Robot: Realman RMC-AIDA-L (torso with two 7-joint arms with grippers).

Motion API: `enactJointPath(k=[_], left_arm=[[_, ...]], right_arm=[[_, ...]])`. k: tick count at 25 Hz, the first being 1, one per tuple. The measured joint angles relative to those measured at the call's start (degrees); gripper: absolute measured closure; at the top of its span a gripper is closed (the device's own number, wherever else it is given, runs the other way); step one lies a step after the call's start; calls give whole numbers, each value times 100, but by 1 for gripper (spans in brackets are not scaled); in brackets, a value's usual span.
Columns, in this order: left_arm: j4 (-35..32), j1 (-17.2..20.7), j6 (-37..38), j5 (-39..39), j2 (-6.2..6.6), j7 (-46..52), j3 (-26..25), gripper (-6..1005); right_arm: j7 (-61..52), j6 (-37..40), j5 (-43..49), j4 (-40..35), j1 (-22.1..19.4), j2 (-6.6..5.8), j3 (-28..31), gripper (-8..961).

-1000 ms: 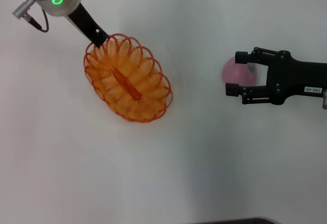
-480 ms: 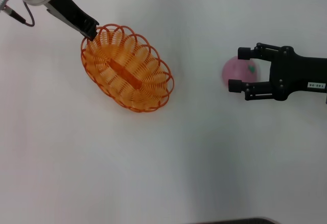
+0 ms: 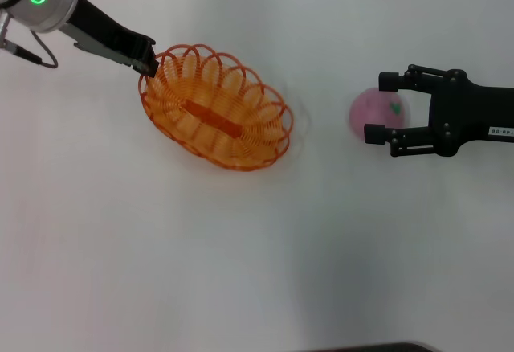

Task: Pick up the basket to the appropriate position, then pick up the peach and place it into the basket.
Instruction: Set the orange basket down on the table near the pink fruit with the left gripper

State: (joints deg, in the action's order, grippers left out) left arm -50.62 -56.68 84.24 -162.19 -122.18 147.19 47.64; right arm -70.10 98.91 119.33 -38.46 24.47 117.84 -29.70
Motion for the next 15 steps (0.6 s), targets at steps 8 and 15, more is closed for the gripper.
enactJointPath(k=[8,15], left_arm=[[24,439,-376,272,-71,857,-298,958],[34,1018,-570,652,-147,1177,-717,957]], right_arm=[[269,-13,-9,24,42,4,-27,3],[457,-25,-16,33,49,59,-17,4]])
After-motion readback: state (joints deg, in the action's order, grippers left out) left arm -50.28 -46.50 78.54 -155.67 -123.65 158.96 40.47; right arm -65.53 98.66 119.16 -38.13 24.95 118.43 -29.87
